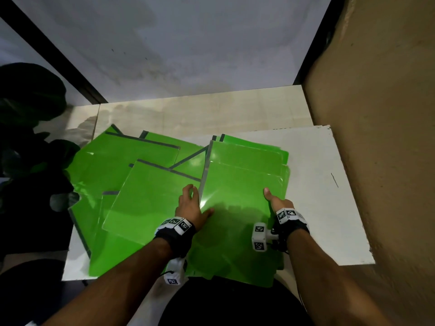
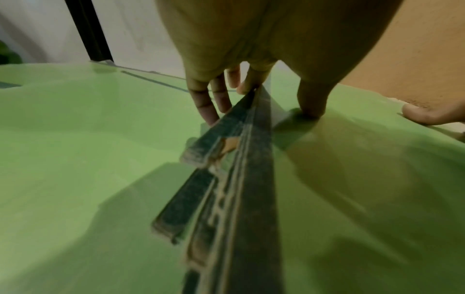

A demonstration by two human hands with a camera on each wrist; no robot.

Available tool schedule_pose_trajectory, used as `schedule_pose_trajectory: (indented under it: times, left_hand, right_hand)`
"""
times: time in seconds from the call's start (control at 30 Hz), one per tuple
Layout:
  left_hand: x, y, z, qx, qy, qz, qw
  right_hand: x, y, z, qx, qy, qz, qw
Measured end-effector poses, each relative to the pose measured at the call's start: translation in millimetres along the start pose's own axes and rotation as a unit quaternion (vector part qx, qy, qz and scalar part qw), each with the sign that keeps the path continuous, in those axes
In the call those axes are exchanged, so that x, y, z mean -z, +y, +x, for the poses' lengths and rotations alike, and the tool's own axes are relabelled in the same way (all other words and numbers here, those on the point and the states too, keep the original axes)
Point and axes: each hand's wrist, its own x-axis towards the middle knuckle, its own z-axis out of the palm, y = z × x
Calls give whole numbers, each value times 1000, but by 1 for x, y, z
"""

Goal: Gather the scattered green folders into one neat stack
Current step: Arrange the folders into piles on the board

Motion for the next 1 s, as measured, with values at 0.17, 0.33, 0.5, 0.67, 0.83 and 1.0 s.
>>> schedule_pose_trajectory:
  times: [0.17,0.33,0.5,0.67,0.83,1.0]
  left_hand:
    - [-4,9,-1,-44,-25,-13,999]
    - [25,39,29,-61,74,66,993]
    - [58,95,94,-148,46,150,976]
    - [57,113,140,-72,-51,185,979]
    - [36,112,126,-89,-95,151,980]
    - [33,99,121,-122,-104,176,971]
  right_hand:
    - [0,0,-2,14,19,-56,998]
    - [3,-5,1,22,11,-58,998]
    - [6,-5,8,6,-5,-45,999]
    - [8,-4,9,8,-13,-43,999]
    - [10,-1,11,18,-5,-51,999]
    - [11,3,12,14,7,-8,1000]
